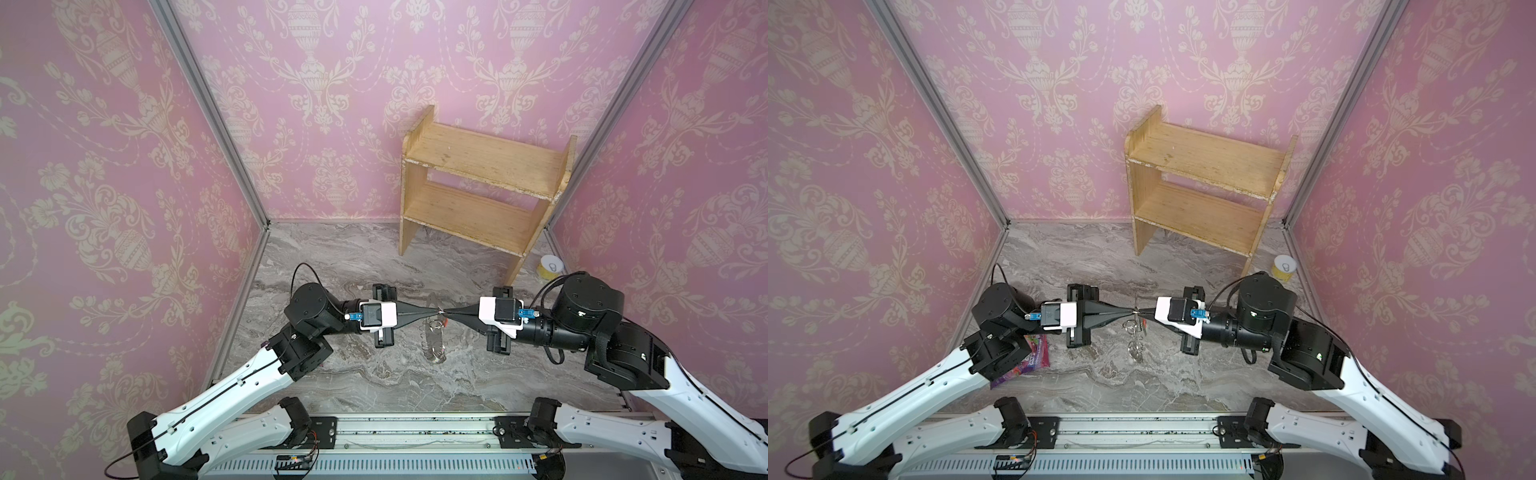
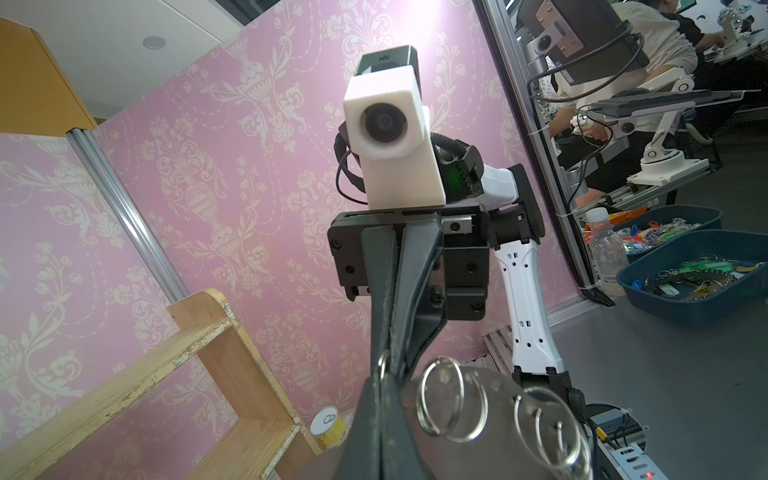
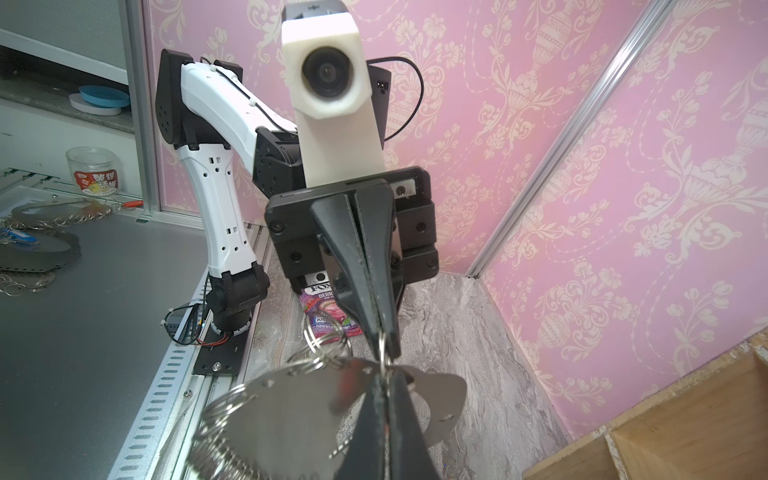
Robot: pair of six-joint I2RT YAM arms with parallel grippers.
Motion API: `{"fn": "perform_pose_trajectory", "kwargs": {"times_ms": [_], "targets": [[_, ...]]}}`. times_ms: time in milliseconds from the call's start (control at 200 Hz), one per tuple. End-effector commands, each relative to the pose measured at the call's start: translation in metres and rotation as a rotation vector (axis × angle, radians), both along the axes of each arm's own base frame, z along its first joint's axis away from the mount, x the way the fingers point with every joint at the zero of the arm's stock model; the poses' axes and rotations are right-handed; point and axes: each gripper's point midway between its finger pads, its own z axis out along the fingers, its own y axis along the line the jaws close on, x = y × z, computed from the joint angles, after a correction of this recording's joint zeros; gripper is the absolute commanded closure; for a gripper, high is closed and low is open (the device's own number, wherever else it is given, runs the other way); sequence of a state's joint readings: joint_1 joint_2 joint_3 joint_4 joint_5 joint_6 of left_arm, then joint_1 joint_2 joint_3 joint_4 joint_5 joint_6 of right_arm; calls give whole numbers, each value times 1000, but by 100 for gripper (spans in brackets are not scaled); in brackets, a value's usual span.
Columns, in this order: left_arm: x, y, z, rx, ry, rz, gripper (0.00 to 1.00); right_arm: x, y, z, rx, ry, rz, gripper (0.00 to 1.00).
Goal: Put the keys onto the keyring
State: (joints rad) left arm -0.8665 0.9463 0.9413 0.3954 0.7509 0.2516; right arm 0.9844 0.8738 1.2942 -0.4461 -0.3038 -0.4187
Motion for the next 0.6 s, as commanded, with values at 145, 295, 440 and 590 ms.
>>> {"fn": "perform_pose_trajectory", "kwargs": {"times_ms": [145, 295, 440, 590], "targets": [[-6, 8, 18, -39, -17, -7, 100, 0, 6, -5, -19, 29, 11, 100], [-1, 6, 8, 12, 27, 16, 100, 4, 1, -3, -54, 45, -26, 100], [4, 7, -1, 84, 77, 53, 86, 9, -6, -8, -112, 74, -71, 100], [7, 8, -11, 166, 116, 85, 66, 13, -8, -15, -170, 109, -101, 100]]}}
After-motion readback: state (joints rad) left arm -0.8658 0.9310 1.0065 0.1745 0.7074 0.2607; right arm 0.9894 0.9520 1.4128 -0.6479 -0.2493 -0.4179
